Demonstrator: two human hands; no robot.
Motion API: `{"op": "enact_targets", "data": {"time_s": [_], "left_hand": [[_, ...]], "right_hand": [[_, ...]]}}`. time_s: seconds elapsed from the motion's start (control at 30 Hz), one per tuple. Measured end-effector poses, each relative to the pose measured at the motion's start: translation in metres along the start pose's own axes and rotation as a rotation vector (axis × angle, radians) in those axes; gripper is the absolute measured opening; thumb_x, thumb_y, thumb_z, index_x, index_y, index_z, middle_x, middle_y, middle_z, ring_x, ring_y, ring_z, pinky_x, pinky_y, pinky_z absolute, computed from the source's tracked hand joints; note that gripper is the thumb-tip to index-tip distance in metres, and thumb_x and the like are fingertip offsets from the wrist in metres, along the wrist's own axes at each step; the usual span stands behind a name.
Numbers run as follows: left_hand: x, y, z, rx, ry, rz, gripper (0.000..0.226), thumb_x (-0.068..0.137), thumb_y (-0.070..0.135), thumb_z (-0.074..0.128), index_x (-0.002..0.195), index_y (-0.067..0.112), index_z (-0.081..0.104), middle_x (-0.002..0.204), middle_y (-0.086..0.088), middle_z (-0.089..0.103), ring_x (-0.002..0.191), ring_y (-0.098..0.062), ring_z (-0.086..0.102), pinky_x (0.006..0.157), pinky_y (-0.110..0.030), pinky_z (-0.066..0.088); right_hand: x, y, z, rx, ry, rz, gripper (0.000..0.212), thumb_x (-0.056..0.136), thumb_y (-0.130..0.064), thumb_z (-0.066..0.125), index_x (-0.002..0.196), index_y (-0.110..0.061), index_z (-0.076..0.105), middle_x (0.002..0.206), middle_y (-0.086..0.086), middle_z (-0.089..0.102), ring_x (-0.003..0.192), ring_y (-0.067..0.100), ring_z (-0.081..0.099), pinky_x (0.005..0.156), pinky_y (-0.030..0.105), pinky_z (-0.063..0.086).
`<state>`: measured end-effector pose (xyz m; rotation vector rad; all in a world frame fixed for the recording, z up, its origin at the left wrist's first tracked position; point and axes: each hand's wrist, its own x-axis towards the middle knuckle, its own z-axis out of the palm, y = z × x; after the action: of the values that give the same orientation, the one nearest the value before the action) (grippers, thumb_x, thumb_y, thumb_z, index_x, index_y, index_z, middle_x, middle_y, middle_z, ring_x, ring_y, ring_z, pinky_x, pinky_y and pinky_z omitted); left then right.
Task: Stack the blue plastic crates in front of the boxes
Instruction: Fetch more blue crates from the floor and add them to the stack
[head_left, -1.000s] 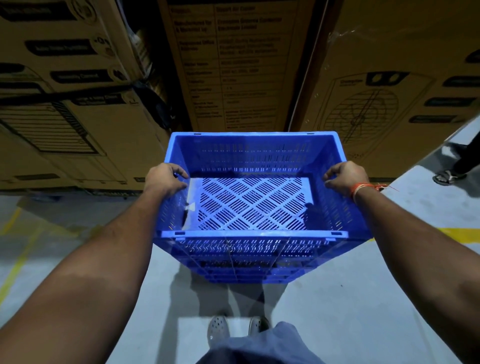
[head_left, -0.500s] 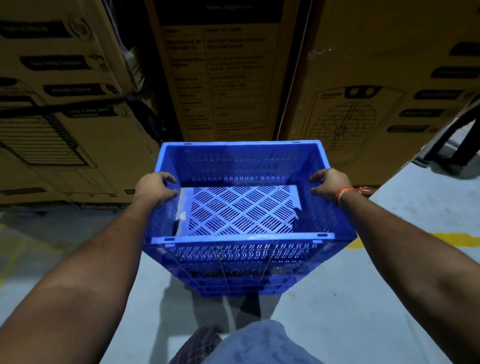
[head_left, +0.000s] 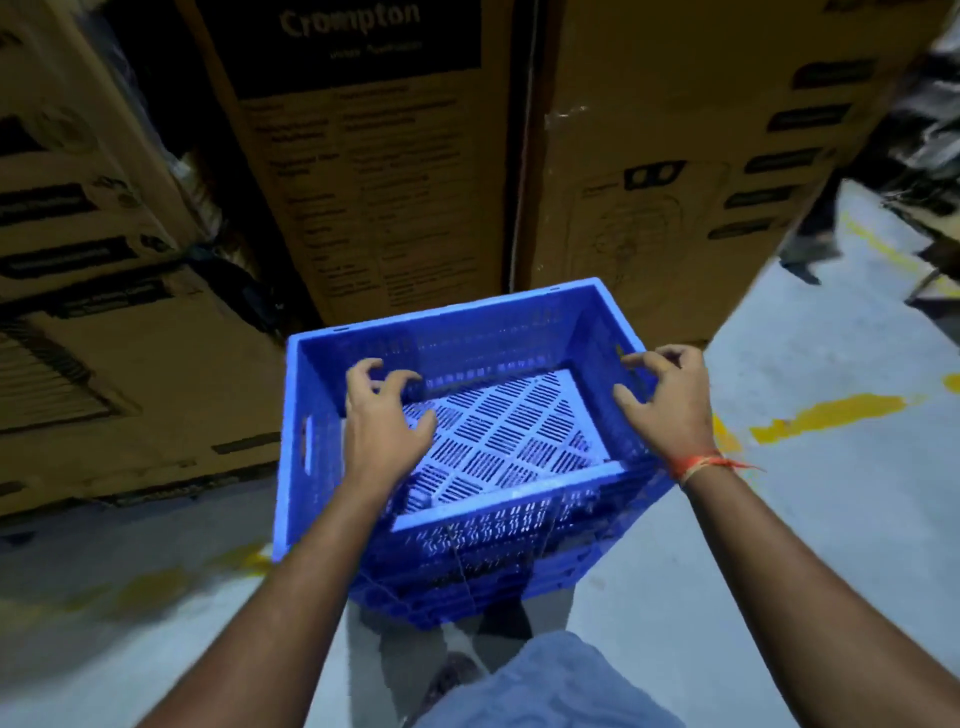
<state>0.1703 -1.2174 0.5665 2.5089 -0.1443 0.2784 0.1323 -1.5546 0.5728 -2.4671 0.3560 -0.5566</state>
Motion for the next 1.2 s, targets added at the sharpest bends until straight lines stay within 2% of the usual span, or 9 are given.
{"op": "enact_targets", "data": {"time_s": [0.07, 0.23, 0.33, 0.4, 0.63, 0.77, 0.9, 1.03, 1.2], "left_hand": [[0.001, 0.02, 0.008, -0.099, -0.077, 0.107, 0.041, 0.078, 0.032, 0.076, 0.118, 0.027, 0.064, 0.141, -0.006, 0.035, 0.113, -0.022, 0.054, 0.091, -0.033, 0.047], [0.004, 0.083, 0.038, -0.278, -0.352, 0.431, 0.036, 0.081, 0.029, 0.073, 0.116, 0.029, 0.064, 0.133, 0.003, 0.04, 0.097, -0.014, 0.064, 0.086, -0.03, 0.052], [-0.013, 0.135, 0.065, -0.395, -0.494, 0.647, 0.034, 0.081, 0.02, 0.074, 0.114, 0.025, 0.067, 0.129, 0.001, 0.045, 0.088, -0.002, 0.06, 0.082, -0.017, 0.048], [-0.035, 0.169, 0.082, -0.456, -0.583, 0.779, 0.033, 0.081, 0.018, 0.074, 0.113, 0.024, 0.068, 0.126, 0.001, 0.047, 0.081, 0.0, 0.06, 0.079, -0.014, 0.047], [-0.137, 0.249, 0.137, -0.537, -0.981, 1.021, 0.029, 0.08, 0.033, 0.069, 0.109, 0.035, 0.067, 0.117, 0.01, 0.047, 0.08, -0.003, 0.063, 0.065, -0.032, 0.056], [-0.188, 0.293, 0.161, -0.538, -1.13, 1.096, 0.026, 0.082, 0.03, 0.069, 0.107, 0.036, 0.068, 0.116, 0.011, 0.051, 0.086, -0.001, 0.064, 0.066, -0.028, 0.056], [-0.238, 0.343, 0.188, -0.535, -1.236, 1.082, 0.024, 0.083, 0.026, 0.071, 0.106, 0.035, 0.069, 0.115, 0.011, 0.054, 0.088, -0.002, 0.063, 0.065, -0.021, 0.051], [-0.281, 0.389, 0.219, -0.477, -1.302, 1.077, 0.025, 0.085, 0.025, 0.07, 0.109, 0.034, 0.069, 0.12, 0.01, 0.055, 0.087, 0.0, 0.067, 0.067, -0.013, 0.048], [-0.315, 0.438, 0.252, -0.456, -1.338, 1.017, 0.024, 0.086, 0.025, 0.071, 0.108, 0.035, 0.069, 0.121, 0.011, 0.059, 0.082, 0.002, 0.069, 0.068, -0.013, 0.046]], "right_hand": [[-0.024, -0.001, -0.01, 0.051, 0.051, 0.03, 0.038, 0.069, -0.035, 0.067, 0.105, -0.023, 0.072, 0.109, 0.005, 0.046, 0.105, 0.026, 0.053, 0.1, 0.038, 0.045], [-0.098, 0.016, -0.049, 0.053, 0.181, 0.236, 0.034, 0.071, -0.023, 0.07, 0.105, -0.022, 0.072, 0.109, 0.004, 0.046, 0.106, 0.018, 0.054, 0.097, 0.031, 0.048], [-0.16, 0.034, -0.081, 0.045, 0.248, 0.439, 0.031, 0.075, -0.017, 0.073, 0.106, -0.022, 0.071, 0.112, 0.003, 0.045, 0.091, 0.012, 0.059, 0.078, 0.008, 0.043], [-0.207, 0.042, -0.101, 0.037, 0.309, 0.567, 0.029, 0.078, -0.015, 0.073, 0.106, -0.022, 0.071, 0.113, 0.002, 0.046, 0.09, 0.01, 0.06, 0.073, 0.0, 0.038], [-0.355, 0.059, -0.144, -0.032, 0.468, 0.951, 0.027, 0.079, -0.018, 0.072, 0.104, -0.027, 0.07, 0.116, 0.003, 0.05, 0.077, 0.004, 0.064, 0.08, 0.01, 0.046], [-0.405, 0.072, -0.166, -0.053, 0.539, 1.086, 0.025, 0.079, -0.018, 0.071, 0.102, -0.028, 0.071, 0.111, 0.001, 0.05, 0.071, 0.001, 0.061, 0.072, 0.0, 0.038], [-0.438, 0.101, -0.196, -0.065, 0.586, 1.152, 0.027, 0.078, -0.014, 0.069, 0.102, -0.026, 0.071, 0.106, 0.002, 0.052, 0.07, 0.004, 0.06, 0.07, -0.002, 0.038], [-0.458, 0.149, -0.23, -0.067, 0.613, 1.155, 0.028, 0.078, -0.011, 0.069, 0.101, -0.026, 0.072, 0.104, 0.003, 0.053, 0.068, 0.007, 0.06, 0.072, -0.002, 0.037], [-0.463, 0.206, -0.276, -0.086, 0.566, 1.135, 0.027, 0.08, -0.015, 0.068, 0.104, -0.027, 0.071, 0.104, 0.002, 0.052, 0.068, 0.008, 0.062, 0.07, 0.0, 0.039]]}}
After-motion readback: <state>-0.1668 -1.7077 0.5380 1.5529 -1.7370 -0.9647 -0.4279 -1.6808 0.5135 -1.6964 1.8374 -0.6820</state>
